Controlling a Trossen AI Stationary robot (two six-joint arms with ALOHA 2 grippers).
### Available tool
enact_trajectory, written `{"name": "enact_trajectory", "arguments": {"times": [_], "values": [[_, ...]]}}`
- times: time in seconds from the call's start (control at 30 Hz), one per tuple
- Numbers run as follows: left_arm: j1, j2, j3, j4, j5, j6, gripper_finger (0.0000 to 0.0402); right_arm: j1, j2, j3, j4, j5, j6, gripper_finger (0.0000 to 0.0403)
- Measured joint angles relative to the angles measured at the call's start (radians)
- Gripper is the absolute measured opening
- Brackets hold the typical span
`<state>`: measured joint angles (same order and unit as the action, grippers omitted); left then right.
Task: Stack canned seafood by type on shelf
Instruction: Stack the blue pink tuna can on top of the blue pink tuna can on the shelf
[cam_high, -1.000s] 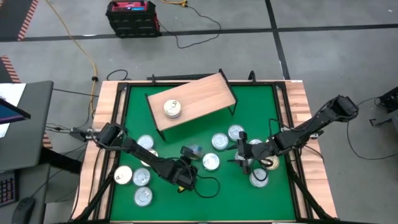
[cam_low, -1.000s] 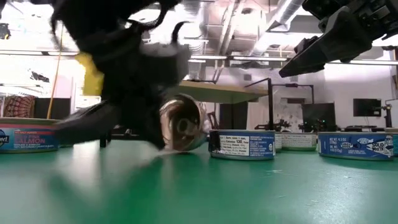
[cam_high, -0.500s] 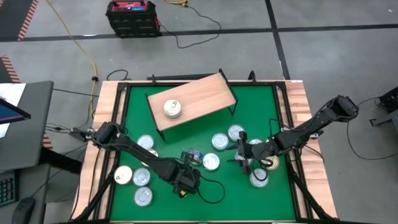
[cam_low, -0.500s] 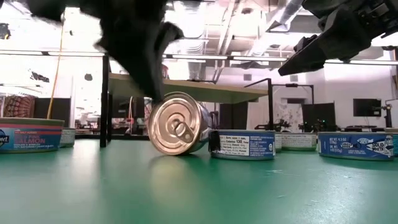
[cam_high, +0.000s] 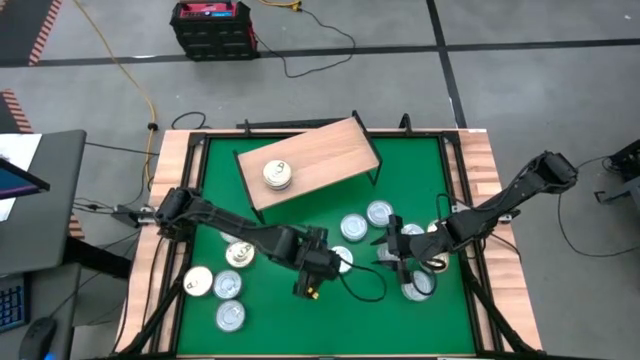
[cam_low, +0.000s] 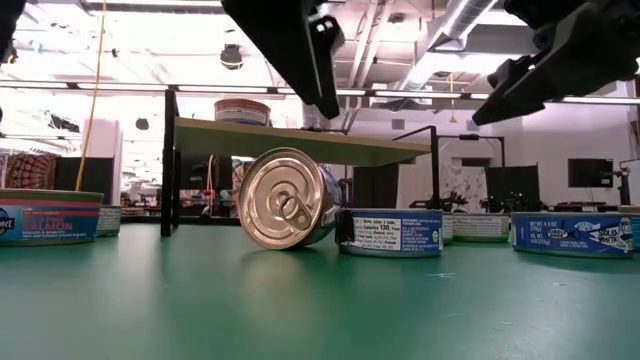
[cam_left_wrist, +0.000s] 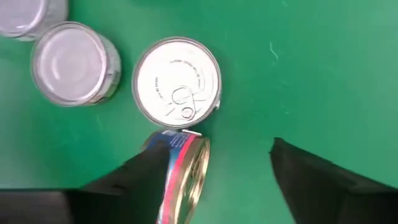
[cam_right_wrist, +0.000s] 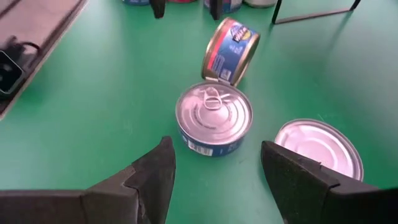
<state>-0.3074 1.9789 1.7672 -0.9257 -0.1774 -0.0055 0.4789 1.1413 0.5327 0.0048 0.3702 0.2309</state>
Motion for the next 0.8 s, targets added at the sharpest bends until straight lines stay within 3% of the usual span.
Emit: {"name": "enact_trajectory", "arguments": {"times": [0.13, 0.27, 0.43, 0.67, 0.8], "values": [[0.057, 0.0, 0.0, -0.017, -0.001, 0.072, 0.033, -0.004, -0.003, 0.0, 0.003, 0.0, -0.004, 0.0265], [0.092, 0.02, 0.001, -0.034, 0.01, 0.144, 0.0353, -0.005, -0.003, 0.0, 0.004, 0.0, -0.02, 0.0265], [0.137, 0.019, -0.044, -0.036, 0.133, 0.188, 0.0351, -0.005, -0.003, 0.0, 0.005, -0.001, -0.022, 0.0265], [0.155, 0.018, -0.087, -0.056, 0.179, 0.215, 0.0331, -0.005, -0.002, 0.0, 0.011, -0.002, -0.022, 0.0265], [0.147, 0.018, -0.121, -0.055, 0.175, 0.214, 0.0301, -0.005, -0.002, 0.0, 0.023, -0.004, -0.025, 0.0265]]}}
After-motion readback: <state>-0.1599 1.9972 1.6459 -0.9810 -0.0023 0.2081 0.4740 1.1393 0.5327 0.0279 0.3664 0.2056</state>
